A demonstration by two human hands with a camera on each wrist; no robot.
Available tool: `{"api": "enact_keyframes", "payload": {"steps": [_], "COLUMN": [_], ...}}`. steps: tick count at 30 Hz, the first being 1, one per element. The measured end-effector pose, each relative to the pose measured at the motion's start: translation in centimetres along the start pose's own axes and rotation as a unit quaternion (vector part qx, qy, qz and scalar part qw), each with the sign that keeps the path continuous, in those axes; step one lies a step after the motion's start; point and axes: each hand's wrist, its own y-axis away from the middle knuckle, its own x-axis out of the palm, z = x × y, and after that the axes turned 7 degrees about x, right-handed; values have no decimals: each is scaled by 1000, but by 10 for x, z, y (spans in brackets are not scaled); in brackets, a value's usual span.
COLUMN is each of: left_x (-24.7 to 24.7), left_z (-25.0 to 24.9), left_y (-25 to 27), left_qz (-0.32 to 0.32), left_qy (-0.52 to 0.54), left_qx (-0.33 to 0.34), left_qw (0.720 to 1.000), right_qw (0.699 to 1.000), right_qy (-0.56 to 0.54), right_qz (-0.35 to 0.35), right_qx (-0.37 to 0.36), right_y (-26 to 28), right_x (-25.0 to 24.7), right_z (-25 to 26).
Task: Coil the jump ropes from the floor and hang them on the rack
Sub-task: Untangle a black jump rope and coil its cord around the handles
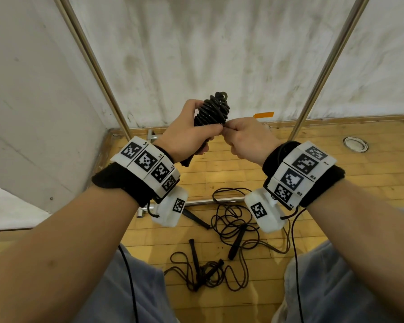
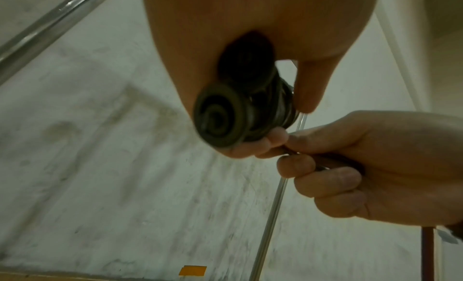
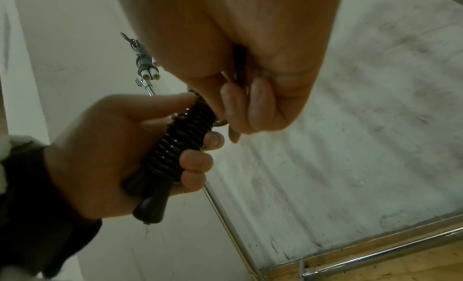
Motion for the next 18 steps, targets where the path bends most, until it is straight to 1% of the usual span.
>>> {"api": "enact_keyframes", "payload": {"steps": [2,4,6,9,13,18], "left_x": [1,2,2,4,7,3], "left_z": [-1,-2,-2,-3,-3,-4], "left_y": [0,1,1,1,2,2], "left_qz": [21,25,15,-7,-20,-37], "left_qy": [26,14,-8,-30,-52,-56], "left_qx": [-24,-21,-8,9,28,35], "left_qw": [999,999,1000,999,998,997], "right_qw": [1000,1000,1000,999,998,996], "right_qy": [3,19,29,15,10,5], "right_qz": [20,17,-5,-40,-58,-84], "right_qx": [8,7,-5,-11,-4,-6], "right_y": [0,0,-1,-3,-5,-3], "right_x": [-1,-3,-4,-4,-3,-5], "right_z": [-1,-3,-5,-8,-11,-10]}}
